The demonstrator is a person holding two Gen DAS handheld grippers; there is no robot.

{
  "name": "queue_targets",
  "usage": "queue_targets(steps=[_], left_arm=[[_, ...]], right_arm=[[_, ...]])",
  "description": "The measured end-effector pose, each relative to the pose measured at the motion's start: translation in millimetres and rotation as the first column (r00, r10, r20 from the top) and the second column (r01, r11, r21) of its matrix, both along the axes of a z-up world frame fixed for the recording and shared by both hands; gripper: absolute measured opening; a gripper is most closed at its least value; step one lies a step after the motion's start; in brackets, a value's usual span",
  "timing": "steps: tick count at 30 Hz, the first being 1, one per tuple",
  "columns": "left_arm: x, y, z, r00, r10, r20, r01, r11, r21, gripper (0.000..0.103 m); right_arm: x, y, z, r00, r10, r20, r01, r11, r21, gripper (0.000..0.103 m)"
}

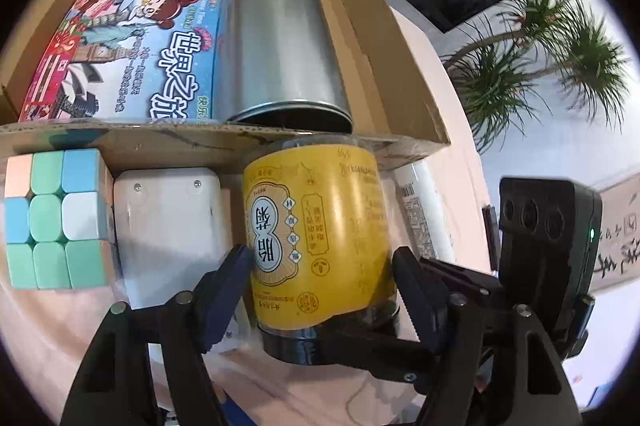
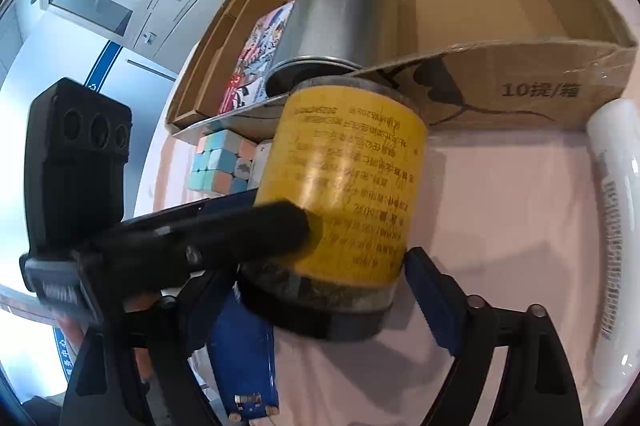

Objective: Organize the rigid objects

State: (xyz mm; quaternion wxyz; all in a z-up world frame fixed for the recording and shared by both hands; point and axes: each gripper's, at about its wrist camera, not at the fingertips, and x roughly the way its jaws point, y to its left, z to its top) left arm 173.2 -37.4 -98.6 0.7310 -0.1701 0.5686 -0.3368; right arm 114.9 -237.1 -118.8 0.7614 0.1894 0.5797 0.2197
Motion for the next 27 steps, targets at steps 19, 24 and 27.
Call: queue_targets(steps=[19, 24, 27], left_arm=[[-8.6, -60.5, 93.8, 0.972, -0.048, 0.228, 0.056, 0.998, -0.031, 0.045], [-5.0, -26.8, 77.2, 0.986, 0.010, 0.164, -0.006, 1.000, -0.024, 0.044], [-13.4, -1.3, 61.7, 0.991, 0.026, 0.130, -0.031, 0.999, 0.040, 0.045]], right_arm=[[-14.7, -9.1, 119.9, 0.950, 0.068, 0.305, -0.045, 0.996, -0.081, 0.008], [-19.7, -43.1, 98.3, 0.973, 0.007, 0.230, 0.018, 0.994, -0.104, 0.042], [-33.2, -87.9, 71.8, 0.984, -0.123, 0.130, 0.127, 0.992, -0.025, 0.065]])
